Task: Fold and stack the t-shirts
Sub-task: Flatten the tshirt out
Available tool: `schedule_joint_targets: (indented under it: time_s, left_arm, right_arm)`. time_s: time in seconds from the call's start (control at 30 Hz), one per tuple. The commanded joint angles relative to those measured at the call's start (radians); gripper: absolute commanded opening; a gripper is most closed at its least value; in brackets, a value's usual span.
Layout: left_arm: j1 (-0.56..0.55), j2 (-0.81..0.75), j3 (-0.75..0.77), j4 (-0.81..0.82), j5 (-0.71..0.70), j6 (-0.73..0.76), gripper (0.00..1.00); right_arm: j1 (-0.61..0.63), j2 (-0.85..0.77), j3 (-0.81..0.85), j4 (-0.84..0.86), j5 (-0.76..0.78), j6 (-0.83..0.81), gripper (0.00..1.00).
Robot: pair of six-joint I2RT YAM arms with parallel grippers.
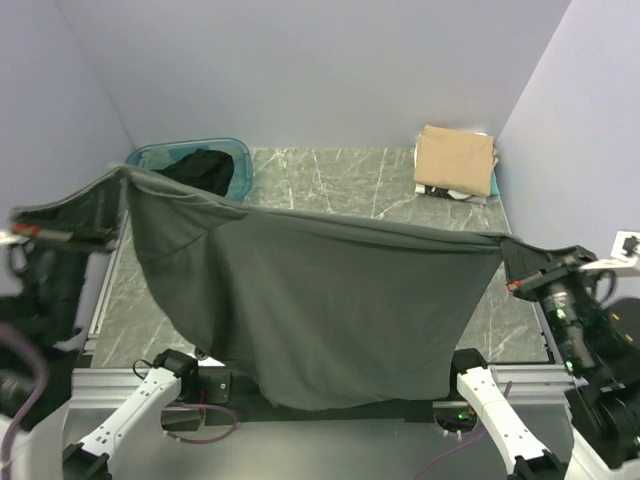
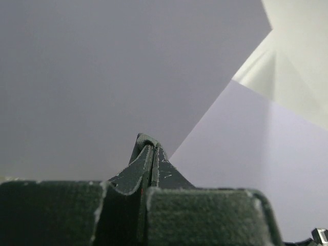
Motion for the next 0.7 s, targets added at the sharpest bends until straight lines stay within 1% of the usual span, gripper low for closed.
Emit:
schedule_joint_targets:
  time_s: [0.0, 0.03, 0.1, 0.13, 0.2, 0.23, 0.3, 0.33, 0.37, 0.4, 0.43, 0.47, 0.5, 0.53, 0.57, 0.6, 0.63, 0.67]
  left_arm:
    - [0.009, 0.059, -0.096, 0.094, -0.081, 0.032, 0.01]
    - [0.009, 0.086, -0.163, 0.105, -0.092, 0.037, 0.01]
    - [0.009, 0.129, -0.249, 0.128, -0.129, 0.049, 0.01]
    - [0.009, 0.184, -0.277, 0.14, -0.164, 0.064, 0.01]
    - [0.009, 0.255, -0.341, 0.171, -0.198, 0.084, 0.01]
    - [0.009, 0.34, -0.352, 0.204, -0.207, 0.11, 0.01]
    - [0.01, 0.436, -0.375, 0.253, -0.199, 0.138, 0.01]
    - [0.009, 0.537, -0.376, 0.304, -0.195, 0.155, 0.01]
    - [0.01, 0.589, -0.371, 0.323, -0.169, 0.162, 0.01]
    - [0.01, 0.693, -0.342, 0.333, -0.149, 0.167, 0.01]
    - [0.01, 0.746, -0.324, 0.34, -0.134, 0.175, 0.01]
    - [0.01, 0.795, -0.302, 0.352, -0.111, 0.179, 0.01]
    - [0.01, 0.891, -0.262, 0.382, -0.103, 0.184, 0.01]
    - [0.01, 0.941, -0.239, 0.393, -0.104, 0.19, 0.01]
    - [0.01, 0.99, -0.21, 0.393, -0.1, 0.195, 0.01]
    - [0.01, 1.039, -0.142, 0.387, -0.101, 0.196, 0.01]
    - [0.01, 1.129, -0.104, 0.377, -0.097, 0.201, 0.01]
    - [0.01, 1.175, -0.068, 0.363, -0.091, 0.205, 0.01]
  right_arm:
    - [-0.005, 0.0, -0.099, 0.072, 0.057, -0.016, 0.0]
    - [-0.007, 0.012, -0.158, 0.089, 0.086, -0.01, 0.0]
    - [-0.007, 0.062, -0.217, 0.14, 0.113, -0.001, 0.0]
    - [-0.004, 0.079, -0.287, 0.19, 0.134, -0.001, 0.0]
    - [-0.005, 0.148, -0.355, 0.242, 0.162, 0.01, 0.0]
    - [-0.007, 0.176, -0.413, 0.296, 0.201, 0.013, 0.0]
    - [-0.011, 0.269, -0.458, 0.345, 0.244, 0.018, 0.0]
    - [-0.025, 0.306, -0.491, 0.371, 0.249, 0.015, 0.0]
    - [-0.039, 0.381, -0.504, 0.425, 0.232, 0.012, 0.0]
    - [-0.052, 0.42, -0.518, 0.458, 0.21, -0.007, 0.0]
    - [-0.065, 0.455, -0.539, 0.495, 0.187, -0.019, 0.0]
    - [-0.095, 0.531, -0.544, 0.564, 0.133, -0.025, 0.0]
    - [-0.106, 0.57, -0.55, 0.597, 0.107, -0.054, 0.0]
    - [-0.117, 0.61, -0.544, 0.645, 0.087, -0.063, 0.0]
    - [-0.137, 0.689, -0.535, 0.663, 0.068, -0.071, 0.0]
    - [-0.146, 0.731, -0.524, 0.673, 0.059, -0.086, 0.0]
    - [-0.154, 0.773, -0.486, 0.681, 0.054, -0.094, 0.0]
    - [-0.164, 0.855, -0.464, 0.681, 0.053, -0.1, 0.0]
